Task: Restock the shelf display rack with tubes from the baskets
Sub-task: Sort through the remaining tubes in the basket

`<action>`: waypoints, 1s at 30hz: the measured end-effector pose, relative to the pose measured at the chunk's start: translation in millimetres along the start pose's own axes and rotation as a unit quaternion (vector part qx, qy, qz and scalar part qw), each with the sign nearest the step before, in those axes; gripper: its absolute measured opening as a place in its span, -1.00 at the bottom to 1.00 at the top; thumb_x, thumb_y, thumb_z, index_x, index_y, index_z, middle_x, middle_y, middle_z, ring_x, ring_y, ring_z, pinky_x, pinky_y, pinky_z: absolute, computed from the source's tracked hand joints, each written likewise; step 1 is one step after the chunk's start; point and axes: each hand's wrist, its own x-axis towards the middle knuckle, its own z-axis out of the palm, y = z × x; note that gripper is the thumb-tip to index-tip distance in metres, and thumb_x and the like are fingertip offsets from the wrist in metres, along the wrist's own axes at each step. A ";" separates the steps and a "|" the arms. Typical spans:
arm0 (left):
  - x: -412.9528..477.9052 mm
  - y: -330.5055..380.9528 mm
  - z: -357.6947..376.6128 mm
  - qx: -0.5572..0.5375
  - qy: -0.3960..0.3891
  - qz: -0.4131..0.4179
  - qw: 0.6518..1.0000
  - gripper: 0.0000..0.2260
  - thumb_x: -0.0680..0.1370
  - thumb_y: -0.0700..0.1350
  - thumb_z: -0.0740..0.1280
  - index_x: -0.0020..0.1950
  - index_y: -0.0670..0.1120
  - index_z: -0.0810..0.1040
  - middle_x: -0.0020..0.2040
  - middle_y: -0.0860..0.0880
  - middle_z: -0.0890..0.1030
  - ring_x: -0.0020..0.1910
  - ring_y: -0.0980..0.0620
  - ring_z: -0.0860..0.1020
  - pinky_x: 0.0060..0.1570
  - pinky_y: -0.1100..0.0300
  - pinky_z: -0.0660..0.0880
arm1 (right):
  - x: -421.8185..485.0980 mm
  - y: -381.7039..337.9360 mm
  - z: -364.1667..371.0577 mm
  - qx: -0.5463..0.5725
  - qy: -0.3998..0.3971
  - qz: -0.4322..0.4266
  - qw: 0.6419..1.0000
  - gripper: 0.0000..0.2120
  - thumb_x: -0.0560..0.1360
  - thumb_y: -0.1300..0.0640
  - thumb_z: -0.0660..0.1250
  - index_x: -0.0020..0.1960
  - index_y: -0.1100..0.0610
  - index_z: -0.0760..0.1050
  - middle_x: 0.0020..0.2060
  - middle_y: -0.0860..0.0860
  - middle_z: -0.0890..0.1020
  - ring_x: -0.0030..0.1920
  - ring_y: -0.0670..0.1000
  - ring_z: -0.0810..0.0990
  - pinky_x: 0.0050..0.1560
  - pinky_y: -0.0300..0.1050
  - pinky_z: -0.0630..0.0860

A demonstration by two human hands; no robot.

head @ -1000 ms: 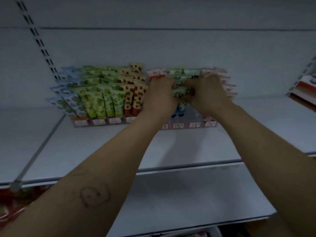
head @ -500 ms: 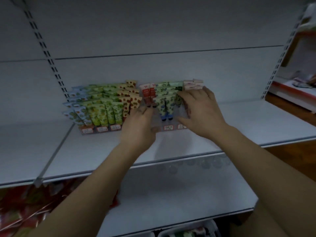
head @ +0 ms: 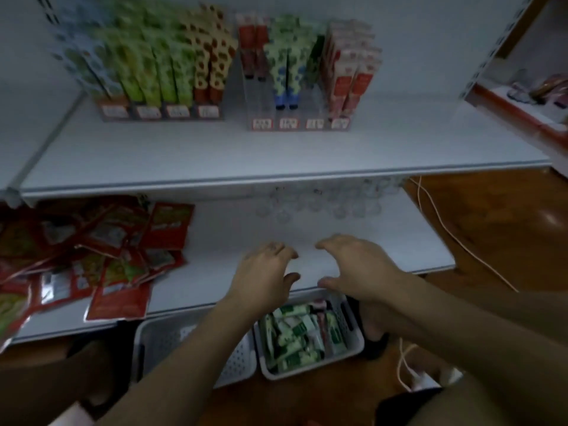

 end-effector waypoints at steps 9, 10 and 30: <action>-41.0 -38.0 101.1 0.035 -0.274 -0.081 0.958 -0.65 0.53 0.03 0.33 0.26 -0.08 0.46 0.22 -0.09 0.51 0.13 -0.08 0.49 0.01 0.08 0.49 | 8.5 2.6 133.0 0.071 -0.280 0.098 0.952 -0.55 0.60 0.02 0.23 0.43 0.10 0.24 0.01 0.14 0.53 -0.27 0.04 0.41 -0.11 0.04 0.46; -40.0 -38.6 105.9 0.038 -0.282 -0.078 0.955 -0.63 0.52 0.03 0.34 0.27 -0.09 0.47 0.24 -0.09 0.51 0.12 -0.08 0.51 0.04 0.06 0.51 | 8.9 2.0 145.3 0.066 -0.304 0.101 0.945 -0.61 0.61 0.06 0.21 0.39 0.12 0.27 0.03 0.17 0.52 -0.29 0.04 0.37 -0.11 0.06 0.46; -18.1 -30.9 194.1 0.053 -0.378 -0.065 0.922 -0.39 0.53 -0.21 0.30 0.50 -0.21 0.10 0.22 -0.22 0.47 0.13 -0.16 0.47 -0.06 0.00 0.48 | 40.4 8.8 248.7 0.219 -0.307 0.151 0.914 -0.79 0.54 0.11 0.30 -0.24 0.17 0.42 -0.34 0.10 0.45 -0.27 0.09 0.49 -0.31 -0.11 0.43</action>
